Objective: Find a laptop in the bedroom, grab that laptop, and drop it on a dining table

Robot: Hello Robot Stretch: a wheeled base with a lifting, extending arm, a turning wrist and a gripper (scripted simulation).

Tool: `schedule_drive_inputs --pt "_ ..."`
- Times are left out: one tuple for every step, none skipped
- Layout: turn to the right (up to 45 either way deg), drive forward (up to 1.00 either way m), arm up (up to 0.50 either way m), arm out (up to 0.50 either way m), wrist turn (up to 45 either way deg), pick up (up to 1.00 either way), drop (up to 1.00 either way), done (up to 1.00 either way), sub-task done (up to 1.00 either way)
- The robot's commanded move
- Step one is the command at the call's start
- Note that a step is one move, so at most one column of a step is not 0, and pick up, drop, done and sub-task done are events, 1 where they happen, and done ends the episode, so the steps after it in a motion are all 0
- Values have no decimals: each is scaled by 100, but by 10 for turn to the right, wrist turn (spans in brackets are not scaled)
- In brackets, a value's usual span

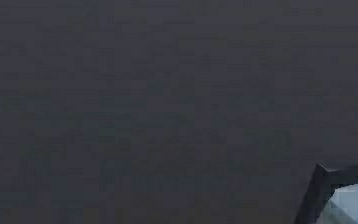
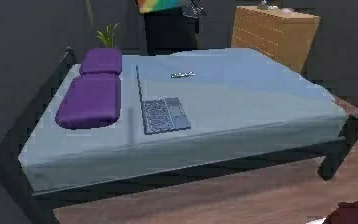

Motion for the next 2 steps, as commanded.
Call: schedule_drive_inputs --pt "450 0 0 0 0 0 0 0 0" --pt "450 0 0 0 0 0 0 0 0"
